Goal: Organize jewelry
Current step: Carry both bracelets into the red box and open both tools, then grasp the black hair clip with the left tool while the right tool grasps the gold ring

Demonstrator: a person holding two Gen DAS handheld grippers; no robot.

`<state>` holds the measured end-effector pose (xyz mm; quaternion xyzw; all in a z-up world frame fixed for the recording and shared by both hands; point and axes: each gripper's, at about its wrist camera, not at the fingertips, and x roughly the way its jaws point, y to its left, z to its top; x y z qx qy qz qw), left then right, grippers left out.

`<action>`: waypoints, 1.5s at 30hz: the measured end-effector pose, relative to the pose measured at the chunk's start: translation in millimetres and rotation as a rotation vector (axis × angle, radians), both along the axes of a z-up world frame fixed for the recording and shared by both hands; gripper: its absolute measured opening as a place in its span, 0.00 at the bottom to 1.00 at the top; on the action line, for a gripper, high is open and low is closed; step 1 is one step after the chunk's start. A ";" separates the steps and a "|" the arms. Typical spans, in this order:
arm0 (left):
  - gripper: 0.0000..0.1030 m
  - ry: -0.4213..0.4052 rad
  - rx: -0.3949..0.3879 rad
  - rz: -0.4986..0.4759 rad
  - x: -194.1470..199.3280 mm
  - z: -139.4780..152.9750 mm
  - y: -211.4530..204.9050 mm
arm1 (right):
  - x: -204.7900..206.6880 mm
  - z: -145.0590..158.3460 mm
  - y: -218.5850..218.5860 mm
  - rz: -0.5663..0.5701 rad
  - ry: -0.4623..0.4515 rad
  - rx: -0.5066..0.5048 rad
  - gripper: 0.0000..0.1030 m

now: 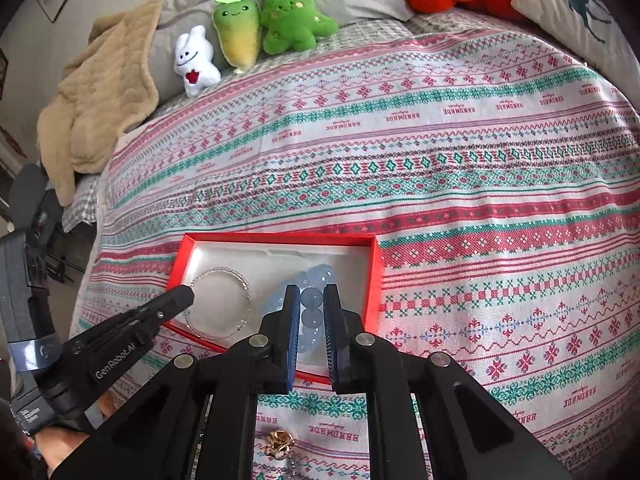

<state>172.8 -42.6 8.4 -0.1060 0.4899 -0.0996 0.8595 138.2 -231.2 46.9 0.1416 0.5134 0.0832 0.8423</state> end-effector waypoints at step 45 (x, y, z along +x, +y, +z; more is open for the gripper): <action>0.86 0.120 0.217 -0.165 -100.4 -15.3 34.3 | -94.0 3.8 5.1 0.168 0.091 -0.210 0.61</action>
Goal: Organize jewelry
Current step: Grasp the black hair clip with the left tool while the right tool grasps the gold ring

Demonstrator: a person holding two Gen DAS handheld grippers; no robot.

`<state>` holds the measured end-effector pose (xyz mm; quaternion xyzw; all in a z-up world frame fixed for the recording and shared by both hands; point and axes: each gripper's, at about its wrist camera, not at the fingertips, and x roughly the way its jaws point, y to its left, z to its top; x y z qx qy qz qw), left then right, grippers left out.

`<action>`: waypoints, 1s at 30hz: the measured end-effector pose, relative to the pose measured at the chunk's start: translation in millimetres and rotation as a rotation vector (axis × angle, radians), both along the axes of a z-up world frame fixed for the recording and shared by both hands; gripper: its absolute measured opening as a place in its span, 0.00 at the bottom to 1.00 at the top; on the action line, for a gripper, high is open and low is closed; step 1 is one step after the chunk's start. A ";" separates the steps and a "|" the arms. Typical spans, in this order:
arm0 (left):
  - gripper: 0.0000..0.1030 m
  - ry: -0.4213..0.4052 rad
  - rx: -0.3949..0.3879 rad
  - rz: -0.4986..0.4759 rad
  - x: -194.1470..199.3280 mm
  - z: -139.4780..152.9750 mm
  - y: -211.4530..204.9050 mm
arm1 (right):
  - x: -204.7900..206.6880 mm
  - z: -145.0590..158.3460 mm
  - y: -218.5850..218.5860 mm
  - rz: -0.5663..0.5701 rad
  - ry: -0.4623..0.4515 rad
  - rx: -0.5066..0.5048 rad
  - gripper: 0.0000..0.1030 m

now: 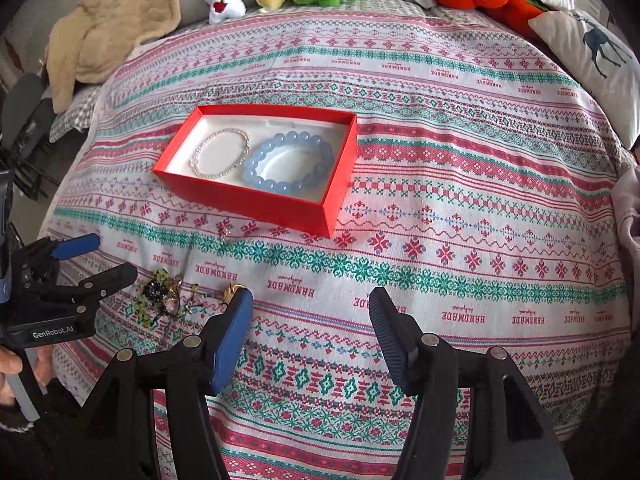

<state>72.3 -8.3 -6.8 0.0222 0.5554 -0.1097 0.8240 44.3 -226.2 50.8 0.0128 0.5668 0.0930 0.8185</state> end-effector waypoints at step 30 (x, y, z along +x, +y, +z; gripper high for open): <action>0.28 0.169 -0.216 0.092 7.8 -20.6 -24.3 | -13.0 -46.9 41.2 0.070 0.145 -0.032 0.61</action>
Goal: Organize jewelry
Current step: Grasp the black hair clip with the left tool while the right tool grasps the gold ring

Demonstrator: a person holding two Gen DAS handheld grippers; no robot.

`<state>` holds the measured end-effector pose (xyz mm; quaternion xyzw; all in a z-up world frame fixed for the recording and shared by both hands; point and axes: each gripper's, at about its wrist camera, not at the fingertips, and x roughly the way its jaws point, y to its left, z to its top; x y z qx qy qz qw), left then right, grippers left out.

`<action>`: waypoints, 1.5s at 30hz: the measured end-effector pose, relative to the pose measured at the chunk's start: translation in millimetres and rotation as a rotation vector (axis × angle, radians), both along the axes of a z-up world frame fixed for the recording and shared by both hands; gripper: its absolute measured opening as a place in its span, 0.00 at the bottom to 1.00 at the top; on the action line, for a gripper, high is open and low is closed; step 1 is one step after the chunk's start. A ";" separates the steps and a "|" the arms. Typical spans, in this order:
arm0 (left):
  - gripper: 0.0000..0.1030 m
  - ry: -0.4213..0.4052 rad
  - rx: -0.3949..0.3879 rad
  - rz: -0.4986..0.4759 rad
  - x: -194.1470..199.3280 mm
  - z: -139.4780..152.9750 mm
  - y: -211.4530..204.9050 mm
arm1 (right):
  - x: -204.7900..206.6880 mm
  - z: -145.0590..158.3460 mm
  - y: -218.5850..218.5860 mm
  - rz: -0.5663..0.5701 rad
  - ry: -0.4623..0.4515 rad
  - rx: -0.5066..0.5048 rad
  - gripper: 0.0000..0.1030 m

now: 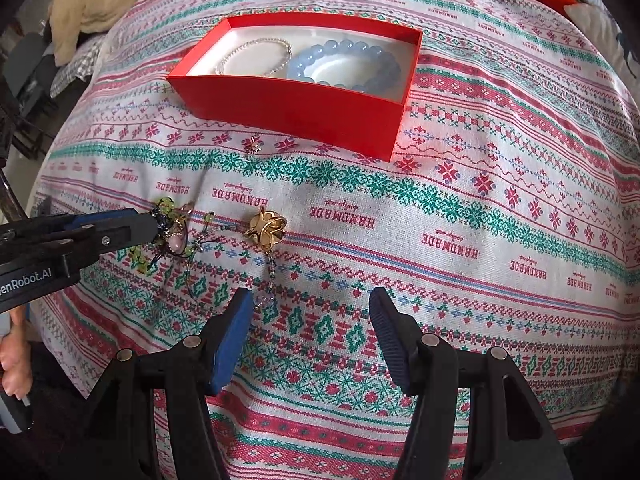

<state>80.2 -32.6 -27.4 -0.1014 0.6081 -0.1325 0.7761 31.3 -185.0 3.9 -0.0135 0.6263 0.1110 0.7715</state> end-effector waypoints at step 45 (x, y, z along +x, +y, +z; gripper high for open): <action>0.10 -0.149 0.138 -0.014 -16.1 24.9 25.9 | 44.0 -17.8 35.4 -0.087 0.043 0.093 0.25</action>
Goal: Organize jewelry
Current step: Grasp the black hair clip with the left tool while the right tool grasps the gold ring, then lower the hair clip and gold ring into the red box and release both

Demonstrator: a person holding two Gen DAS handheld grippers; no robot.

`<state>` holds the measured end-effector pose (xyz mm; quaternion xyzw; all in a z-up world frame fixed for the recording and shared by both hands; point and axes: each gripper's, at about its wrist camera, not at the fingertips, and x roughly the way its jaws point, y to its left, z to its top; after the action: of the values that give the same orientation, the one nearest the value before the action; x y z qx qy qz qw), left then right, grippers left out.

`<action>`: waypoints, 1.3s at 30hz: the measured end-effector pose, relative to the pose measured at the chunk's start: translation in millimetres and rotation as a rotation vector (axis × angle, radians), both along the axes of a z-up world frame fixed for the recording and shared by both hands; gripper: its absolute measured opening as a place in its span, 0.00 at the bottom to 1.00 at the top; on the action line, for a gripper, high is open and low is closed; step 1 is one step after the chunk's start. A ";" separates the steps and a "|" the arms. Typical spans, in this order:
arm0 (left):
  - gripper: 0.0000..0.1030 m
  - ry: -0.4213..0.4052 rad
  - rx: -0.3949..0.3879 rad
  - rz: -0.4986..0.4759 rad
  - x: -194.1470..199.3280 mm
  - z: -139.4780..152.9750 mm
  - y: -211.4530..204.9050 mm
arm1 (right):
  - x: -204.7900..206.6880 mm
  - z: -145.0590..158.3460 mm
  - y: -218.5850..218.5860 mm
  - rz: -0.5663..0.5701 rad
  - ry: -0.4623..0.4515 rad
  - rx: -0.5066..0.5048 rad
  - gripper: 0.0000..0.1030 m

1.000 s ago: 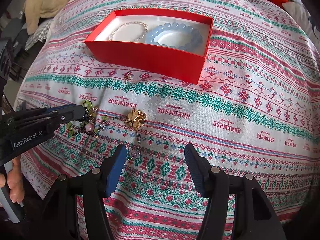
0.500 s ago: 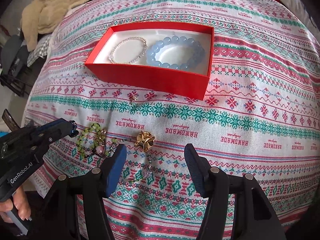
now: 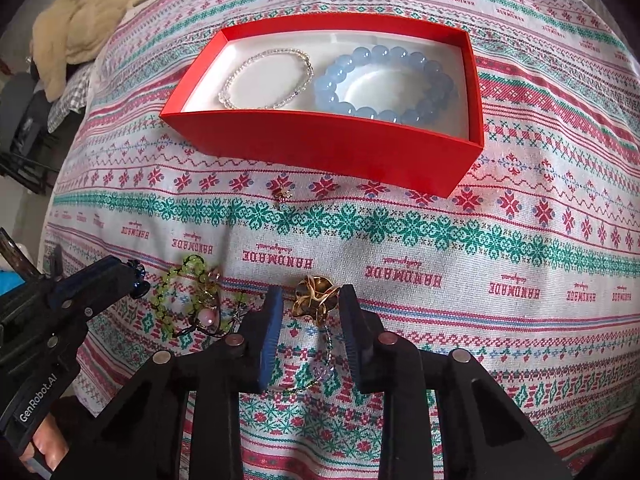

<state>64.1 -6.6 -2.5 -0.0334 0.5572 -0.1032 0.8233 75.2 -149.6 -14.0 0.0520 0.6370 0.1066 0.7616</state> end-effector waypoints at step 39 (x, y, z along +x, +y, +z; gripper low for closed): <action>0.10 -0.230 -0.187 -0.014 57.2 50.3 -34.2 | 17.7 74.4 -47.2 -0.132 -0.260 0.062 0.23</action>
<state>121.3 -40.9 47.8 -0.0940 0.4473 -0.1637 0.8743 92.9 -196.8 60.5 0.1029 0.5245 0.0815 0.8413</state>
